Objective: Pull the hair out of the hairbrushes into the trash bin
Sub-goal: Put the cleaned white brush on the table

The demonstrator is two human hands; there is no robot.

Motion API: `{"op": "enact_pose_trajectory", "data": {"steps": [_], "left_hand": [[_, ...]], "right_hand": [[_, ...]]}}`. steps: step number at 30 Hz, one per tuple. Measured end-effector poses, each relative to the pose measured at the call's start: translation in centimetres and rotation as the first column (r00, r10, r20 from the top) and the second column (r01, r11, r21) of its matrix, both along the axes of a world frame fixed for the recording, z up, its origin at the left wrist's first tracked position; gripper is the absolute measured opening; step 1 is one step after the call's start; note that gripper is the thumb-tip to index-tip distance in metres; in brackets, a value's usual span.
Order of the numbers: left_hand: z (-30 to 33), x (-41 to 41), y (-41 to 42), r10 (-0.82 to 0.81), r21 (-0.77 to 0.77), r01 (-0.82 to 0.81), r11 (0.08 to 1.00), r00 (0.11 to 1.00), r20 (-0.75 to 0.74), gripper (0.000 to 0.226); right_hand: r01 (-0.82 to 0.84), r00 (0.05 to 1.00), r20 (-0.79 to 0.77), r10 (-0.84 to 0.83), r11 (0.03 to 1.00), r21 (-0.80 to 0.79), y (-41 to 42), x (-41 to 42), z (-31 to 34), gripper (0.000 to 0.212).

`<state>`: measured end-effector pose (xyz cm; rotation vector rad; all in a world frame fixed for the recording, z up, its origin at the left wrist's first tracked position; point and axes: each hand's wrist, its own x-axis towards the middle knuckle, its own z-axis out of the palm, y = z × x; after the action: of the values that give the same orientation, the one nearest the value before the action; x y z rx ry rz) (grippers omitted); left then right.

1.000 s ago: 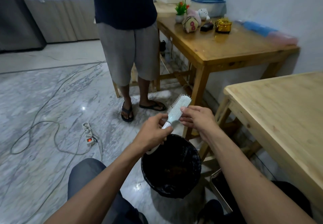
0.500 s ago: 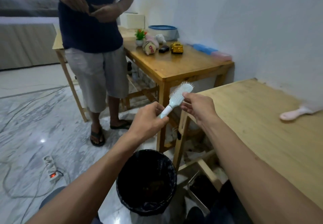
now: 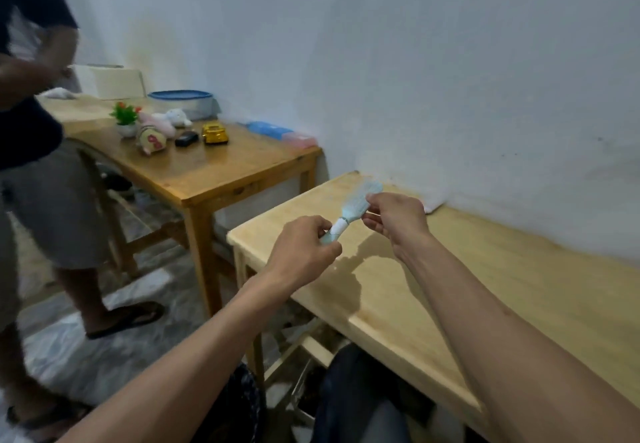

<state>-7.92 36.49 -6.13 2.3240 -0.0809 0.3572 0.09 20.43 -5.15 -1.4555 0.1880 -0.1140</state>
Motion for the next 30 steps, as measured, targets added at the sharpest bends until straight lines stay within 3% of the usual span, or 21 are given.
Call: {"op": "enact_pose_trajectory", "data": {"steps": [8, 11, 17, 30], "left_hand": [[-0.1, 4.2, -10.2, -0.247, 0.126, 0.248, 0.961, 0.969, -0.019, 0.04], [-1.0, 5.8, -12.8, -0.32, 0.201, 0.319, 0.926, 0.947, -0.029, 0.024], [-2.3, 8.9, -16.3, -0.314, 0.214, 0.327, 0.92, 0.945, -0.093, 0.01], [-3.7, 12.9, -17.9, -0.352, 0.171, 0.35, 0.921, 0.936, -0.018, 0.023]], "right_hand": [[0.267, 0.96, -0.061, -0.274, 0.958, -0.105, -11.6, 3.1, -1.1, 0.012], [0.298, 0.943, -0.099, -0.318, 0.938, -0.178, -14.2, 4.2, -1.8, 0.014], [0.332, 0.913, -0.143, -0.383, 0.898, -0.288, -16.7, 6.6, -2.6, 0.01], [0.387, 0.867, -0.073, -0.493, 0.758, -0.525, -17.6, 10.0, -3.0, 0.023]]}}
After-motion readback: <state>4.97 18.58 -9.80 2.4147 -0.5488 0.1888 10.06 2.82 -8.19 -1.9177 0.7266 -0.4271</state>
